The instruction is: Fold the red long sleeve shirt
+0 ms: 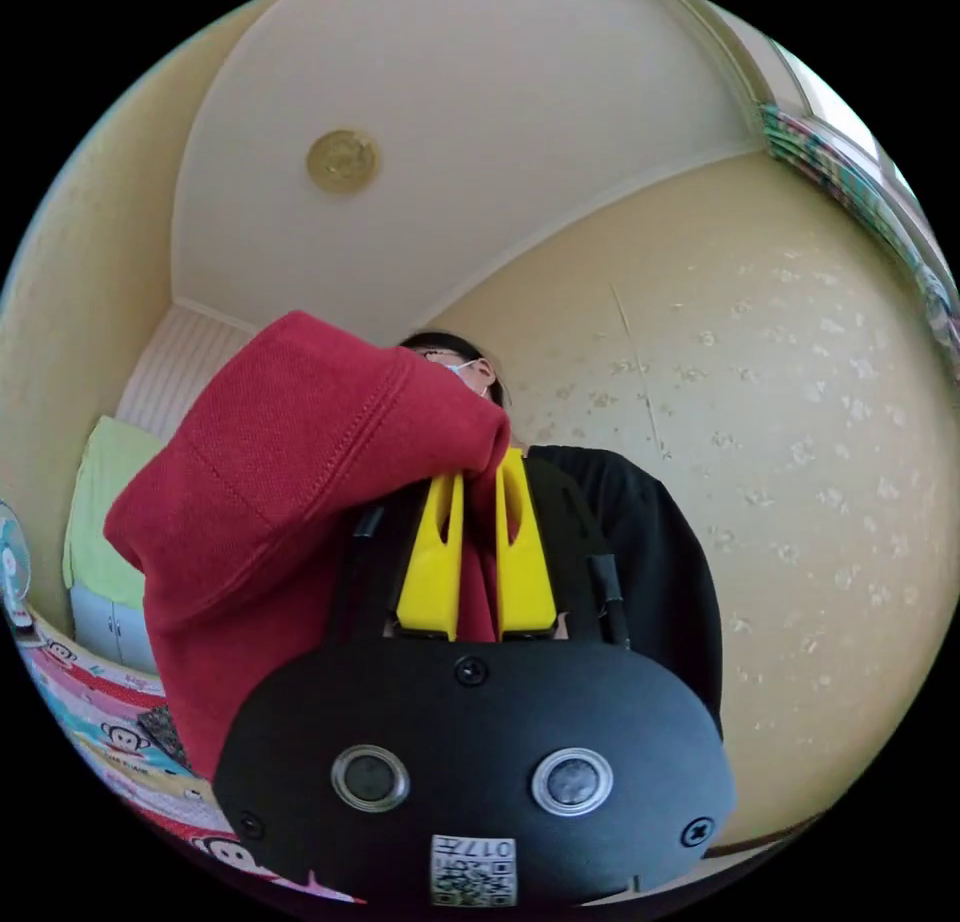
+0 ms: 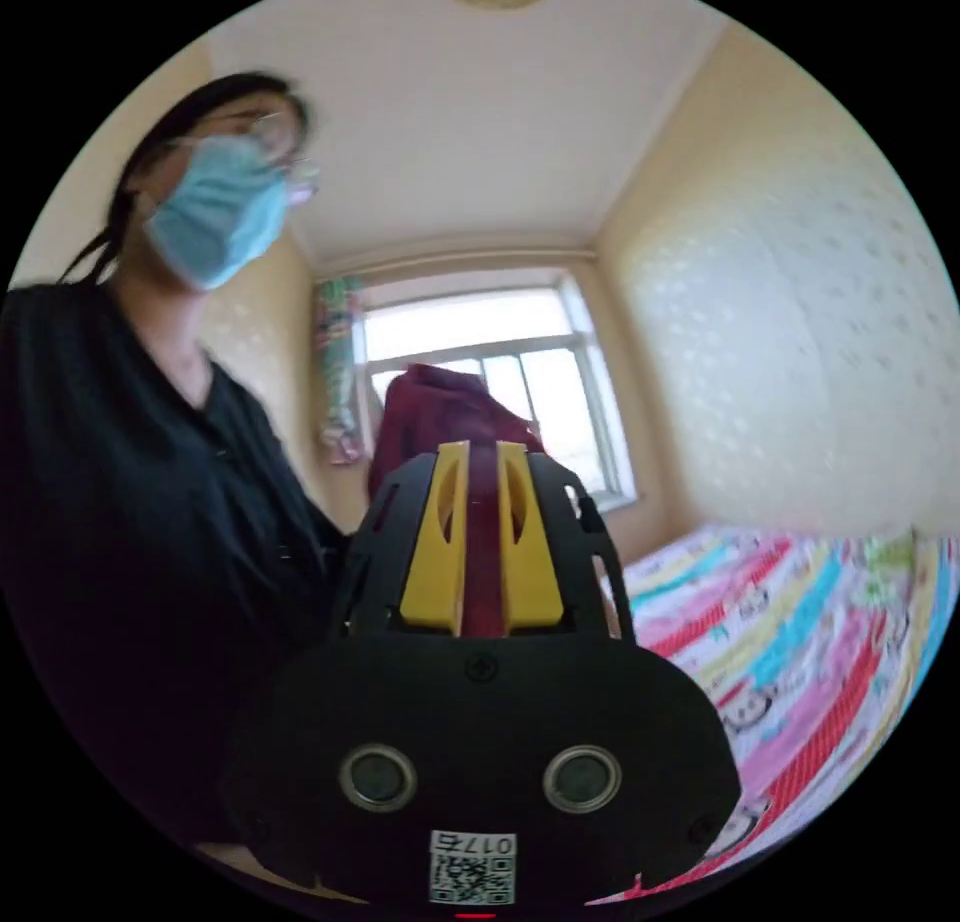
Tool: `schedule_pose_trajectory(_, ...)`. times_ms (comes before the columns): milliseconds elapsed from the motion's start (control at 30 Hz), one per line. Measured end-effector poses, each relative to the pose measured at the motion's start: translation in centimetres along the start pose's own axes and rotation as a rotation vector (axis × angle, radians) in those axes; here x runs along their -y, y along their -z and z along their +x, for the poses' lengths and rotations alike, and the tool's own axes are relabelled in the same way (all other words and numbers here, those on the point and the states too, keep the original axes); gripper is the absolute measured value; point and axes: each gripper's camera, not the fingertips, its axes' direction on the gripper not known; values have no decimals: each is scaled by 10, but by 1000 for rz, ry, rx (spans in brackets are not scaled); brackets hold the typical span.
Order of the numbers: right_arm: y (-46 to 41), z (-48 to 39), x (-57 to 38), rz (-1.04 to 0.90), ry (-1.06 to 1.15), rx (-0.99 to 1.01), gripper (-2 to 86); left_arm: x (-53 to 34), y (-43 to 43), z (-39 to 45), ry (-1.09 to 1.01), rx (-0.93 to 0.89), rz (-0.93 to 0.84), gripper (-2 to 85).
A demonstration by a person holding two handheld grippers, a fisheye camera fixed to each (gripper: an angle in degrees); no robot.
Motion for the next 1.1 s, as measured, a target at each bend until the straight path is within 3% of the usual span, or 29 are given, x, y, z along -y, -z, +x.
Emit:
schedule_pose_trajectory(100,-28,21,-26,-83,26,189,184,-12,-38,-15,18,-86,-34,52)
schedule_pose_trajectory(200,-71,43,-62,-45,-130,379,211,-25,-73,-41,122,-146,-60,52)
schedule_pose_trajectory(267,-87,49,-75,1,-176,496,195,-33,-90,-52,190,-160,-81,53)
schedule_pose_trajectory(333,-77,43,-72,119,-104,650,47,-37,-99,-54,262,-112,-92,54)
schedule_pose_trajectory(367,-71,40,-67,142,-83,638,37,-39,-101,-50,311,-50,-96,56)
schedule_pose_trajectory(433,-48,14,-38,120,44,363,11,-41,-97,-36,386,106,-102,61)
schedule_pose_trajectory(533,-28,-18,9,157,144,33,2,-43,-87,-3,510,481,-154,65)
schedule_pose_trajectory(600,-22,-29,32,242,151,-62,-1,-58,-87,18,699,883,-303,77)
schedule_pose_trajectory(700,-55,-37,59,119,220,-212,-3,-89,-96,26,874,1187,-406,99)
schedule_pose_trajectory(733,-80,-46,66,20,275,-243,-2,-96,-97,26,892,1184,-387,104)
schedule_pose_trajectory(867,-138,-83,76,-39,393,-437,-2,-138,-107,12,969,1067,-240,161)
schedule_pose_trajectory(1100,-169,-135,126,68,621,-645,-3,-131,-154,-28,891,1334,-340,214)
